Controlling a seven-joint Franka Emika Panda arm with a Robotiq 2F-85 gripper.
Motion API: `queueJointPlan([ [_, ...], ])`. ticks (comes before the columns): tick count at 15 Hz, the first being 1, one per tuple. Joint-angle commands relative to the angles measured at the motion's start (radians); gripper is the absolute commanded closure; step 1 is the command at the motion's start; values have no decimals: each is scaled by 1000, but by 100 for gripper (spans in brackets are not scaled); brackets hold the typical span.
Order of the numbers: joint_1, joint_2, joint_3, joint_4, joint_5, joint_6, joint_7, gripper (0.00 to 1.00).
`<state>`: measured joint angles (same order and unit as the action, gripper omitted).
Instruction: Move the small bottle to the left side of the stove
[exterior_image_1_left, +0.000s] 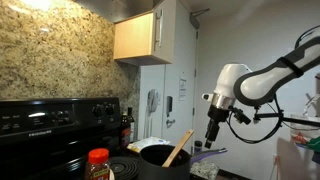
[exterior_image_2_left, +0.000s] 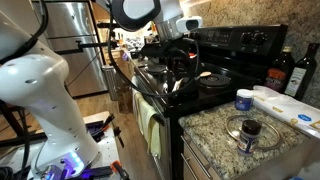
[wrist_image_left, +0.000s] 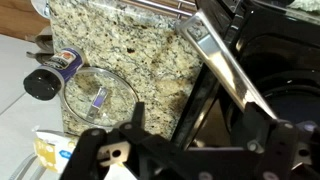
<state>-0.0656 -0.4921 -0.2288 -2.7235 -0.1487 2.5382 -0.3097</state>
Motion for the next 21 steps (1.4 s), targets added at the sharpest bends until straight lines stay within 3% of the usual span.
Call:
queueJointPlan([
  [1, -12, 0, 14, 1, 11, -3, -7, 0],
  [9, -47, 144, -27, 187, 38, -116, 11, 0],
  [15, -73, 356, -114, 355, 135, -65, -33, 0],
  [21, -135, 591, -106, 534, 225, -59, 1, 0],
])
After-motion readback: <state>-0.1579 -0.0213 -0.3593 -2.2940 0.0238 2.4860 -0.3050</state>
